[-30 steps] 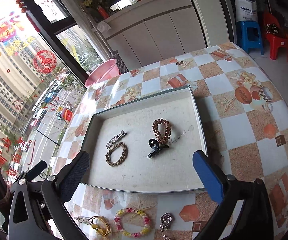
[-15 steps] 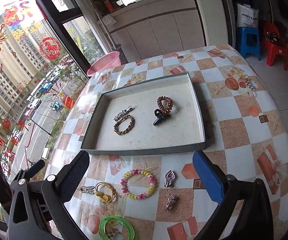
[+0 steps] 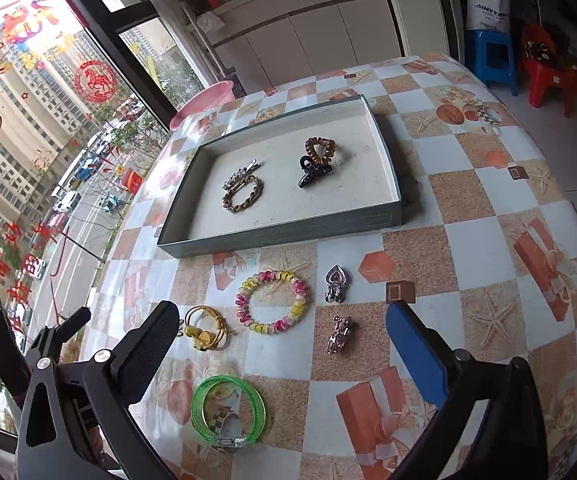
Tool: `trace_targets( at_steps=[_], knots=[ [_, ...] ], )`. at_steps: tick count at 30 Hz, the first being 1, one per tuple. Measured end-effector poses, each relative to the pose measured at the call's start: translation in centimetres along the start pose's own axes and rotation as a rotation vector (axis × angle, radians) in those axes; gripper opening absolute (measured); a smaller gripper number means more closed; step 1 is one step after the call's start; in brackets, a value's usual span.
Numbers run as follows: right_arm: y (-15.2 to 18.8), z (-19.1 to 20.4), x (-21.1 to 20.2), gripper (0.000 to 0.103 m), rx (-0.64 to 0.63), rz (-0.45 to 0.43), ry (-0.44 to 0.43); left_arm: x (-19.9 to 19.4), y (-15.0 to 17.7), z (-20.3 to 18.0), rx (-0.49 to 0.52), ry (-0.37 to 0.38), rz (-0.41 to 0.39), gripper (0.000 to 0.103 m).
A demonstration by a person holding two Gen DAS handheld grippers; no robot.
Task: Organize jewelry
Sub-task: 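Withdraw both open tools from the tray toward the remaining jewelry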
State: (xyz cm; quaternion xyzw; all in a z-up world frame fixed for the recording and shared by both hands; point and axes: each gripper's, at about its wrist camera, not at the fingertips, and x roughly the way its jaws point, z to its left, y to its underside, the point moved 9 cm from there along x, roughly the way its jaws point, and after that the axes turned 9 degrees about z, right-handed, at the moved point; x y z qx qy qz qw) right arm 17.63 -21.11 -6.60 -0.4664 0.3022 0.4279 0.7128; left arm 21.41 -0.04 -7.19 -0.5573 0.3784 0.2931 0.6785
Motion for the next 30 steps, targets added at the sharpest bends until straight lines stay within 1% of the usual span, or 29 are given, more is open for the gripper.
trace_targets(
  at_steps=[5,9,16,20,24,30],
  knots=[
    [1.1,-0.8,0.4,0.103,0.018,0.017,0.004,0.7,1.3,0.1,-0.003,0.031,0.033,0.103],
    [2.4,-1.2,0.9,0.103,0.021,0.037,0.011,1.3,2.5,0.5,0.006,0.007,0.039,0.103],
    [4.6,-2.7,2.1,0.103,0.034,0.075,0.037,2.4,4.0,1.6,0.005,0.022,0.053,0.103],
    [5.5,-3.3,2.8,0.103,0.035,0.090,0.060,3.3,4.1,1.7,0.024,0.010,0.068,0.103],
    [5.9,-3.7,3.3,0.103,0.022,0.098,0.099,4.0,3.6,1.4,0.053,0.011,0.065,0.103],
    [5.8,-4.0,4.3,0.103,0.030,0.108,0.137,4.8,2.4,0.6,0.132,0.019,0.052,0.103]
  ],
)
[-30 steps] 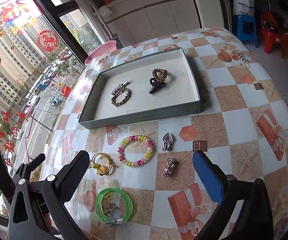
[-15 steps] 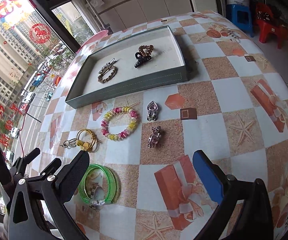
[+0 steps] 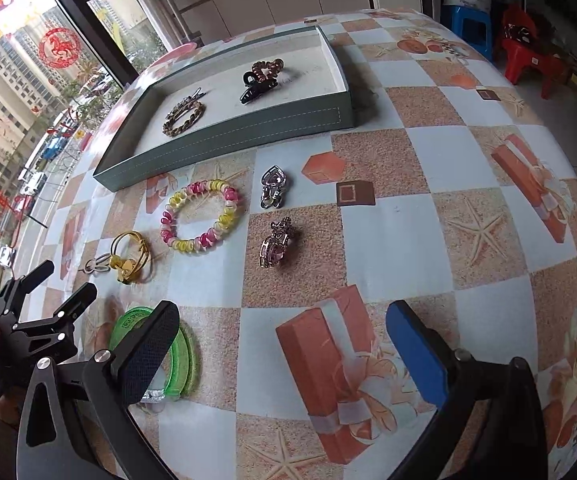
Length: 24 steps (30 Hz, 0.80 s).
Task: Organize jewelry
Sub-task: 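Withdraw both open tools from the tray toward the remaining jewelry, then close the left tool on the beige bunny-ear clip while the right tool grasps a silver charm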
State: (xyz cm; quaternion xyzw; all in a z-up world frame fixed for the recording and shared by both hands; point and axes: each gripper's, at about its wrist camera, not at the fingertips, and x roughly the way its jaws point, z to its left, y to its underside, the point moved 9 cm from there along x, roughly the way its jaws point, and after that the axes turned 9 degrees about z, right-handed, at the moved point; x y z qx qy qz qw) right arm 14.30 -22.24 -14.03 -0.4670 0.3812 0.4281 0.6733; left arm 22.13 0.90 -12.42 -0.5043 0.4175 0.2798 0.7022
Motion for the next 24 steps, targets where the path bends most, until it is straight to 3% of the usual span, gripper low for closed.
trace_targets(
  at_steps=[7,12,17,24],
  knots=[
    [-0.6,0.4,1.3,0.103,-0.002,-0.001,0.052,0.8,-1.1,-1.0,0.073,0.020,0.004,0.103],
    [-1.1,0.5,1.7,0.102,-0.013,-0.008,0.085,1.2,-1.4,-1.2,0.084,0.050,0.015,0.097],
    [-2.0,1.0,2.0,0.092,-0.025,-0.010,0.118,1.1,-1.3,-1.5,0.100,0.094,0.023,0.086],
    [-2.6,1.8,2.7,0.087,-0.077,-0.007,0.175,0.4,-0.7,-3.0,0.156,0.145,0.033,0.053]
  ],
)
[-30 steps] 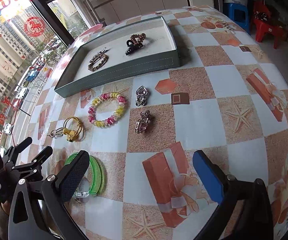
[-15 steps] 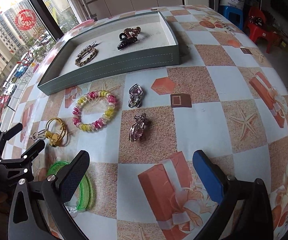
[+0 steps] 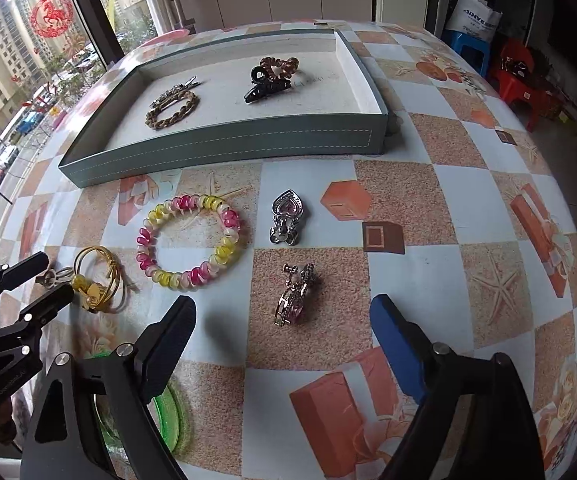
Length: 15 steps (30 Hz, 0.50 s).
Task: Organize jewelry
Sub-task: 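Close the left tool on the beige bunny-ear clip while the right tool grasps a silver charm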
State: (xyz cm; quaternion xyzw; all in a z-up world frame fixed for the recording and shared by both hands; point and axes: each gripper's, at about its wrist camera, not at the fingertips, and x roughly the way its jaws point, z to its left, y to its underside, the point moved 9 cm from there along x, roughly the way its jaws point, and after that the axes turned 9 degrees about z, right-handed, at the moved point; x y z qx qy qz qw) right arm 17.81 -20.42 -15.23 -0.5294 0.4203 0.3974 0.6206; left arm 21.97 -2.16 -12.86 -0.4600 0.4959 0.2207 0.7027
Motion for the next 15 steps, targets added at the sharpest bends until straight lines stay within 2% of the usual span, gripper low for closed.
trace_targets(
  at_steps=[1,4,6,7,9,11,15],
  knots=[
    [0.0,0.1,0.0,0.083,-0.010,-0.002,0.013,-0.1,0.1,-0.3,0.008,0.003,0.003,0.048],
    [-0.1,0.3,-0.2,0.070,-0.028,-0.008,0.045,-0.3,0.5,-0.7,0.015,0.004,0.010,0.045],
    [-0.1,0.3,-0.3,0.064,-0.033,-0.012,0.053,-0.5,0.8,-1.0,0.005,0.019,0.017,0.032],
    [-0.1,0.3,-0.3,0.058,-0.036,-0.014,0.058,-0.6,0.9,-0.9,-0.007,0.018,0.017,0.032],
    [-0.1,0.3,-0.5,0.040,-0.042,-0.023,0.061,-0.6,1.1,-1.0,-0.022,0.014,0.012,0.032],
    [-0.2,0.2,-0.5,0.013,-0.038,-0.027,0.059,-0.7,1.3,-1.0,-0.040,0.015,0.005,0.032],
    [0.0,-0.2,-0.7,0.011,-0.016,-0.032,0.028,-1.0,1.6,-0.6,-0.091,0.020,0.002,0.032]
  ],
)
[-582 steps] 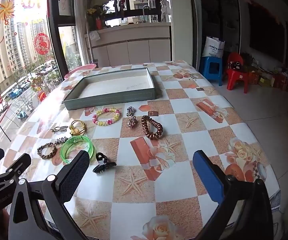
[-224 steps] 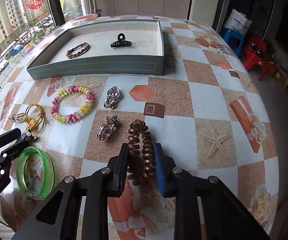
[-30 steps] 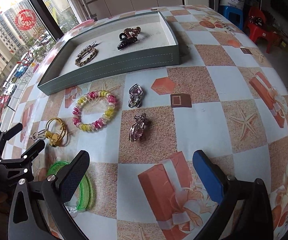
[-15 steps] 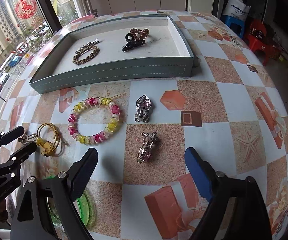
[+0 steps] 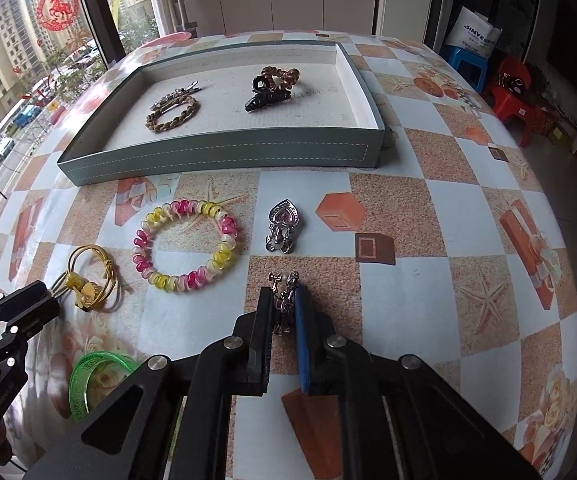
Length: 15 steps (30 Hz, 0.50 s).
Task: Organize jewelry
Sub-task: 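Close the left tool on the beige bunny-ear clip while the right tool grasps a silver charm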
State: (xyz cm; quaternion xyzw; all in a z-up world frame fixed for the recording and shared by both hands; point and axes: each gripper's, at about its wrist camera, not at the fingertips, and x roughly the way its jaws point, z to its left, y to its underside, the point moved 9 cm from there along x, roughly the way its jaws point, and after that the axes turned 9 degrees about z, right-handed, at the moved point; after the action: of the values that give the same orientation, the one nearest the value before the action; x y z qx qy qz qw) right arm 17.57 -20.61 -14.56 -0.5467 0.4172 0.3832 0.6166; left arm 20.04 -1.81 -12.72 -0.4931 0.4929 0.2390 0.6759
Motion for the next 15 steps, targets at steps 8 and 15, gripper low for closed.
trace_targets(
  at_steps=[8,15],
  knots=[
    [1.0,-0.9,-1.0,0.011,0.047,-0.021,-0.136,-2.3,-0.4,0.6,-0.082,0.007,-0.058,0.032],
    [1.2,-1.9,-2.8,0.011,0.073,-0.045,-0.197,-4.8,-1.8,0.5,-0.112,-0.002,-0.128,0.032]
  ],
)
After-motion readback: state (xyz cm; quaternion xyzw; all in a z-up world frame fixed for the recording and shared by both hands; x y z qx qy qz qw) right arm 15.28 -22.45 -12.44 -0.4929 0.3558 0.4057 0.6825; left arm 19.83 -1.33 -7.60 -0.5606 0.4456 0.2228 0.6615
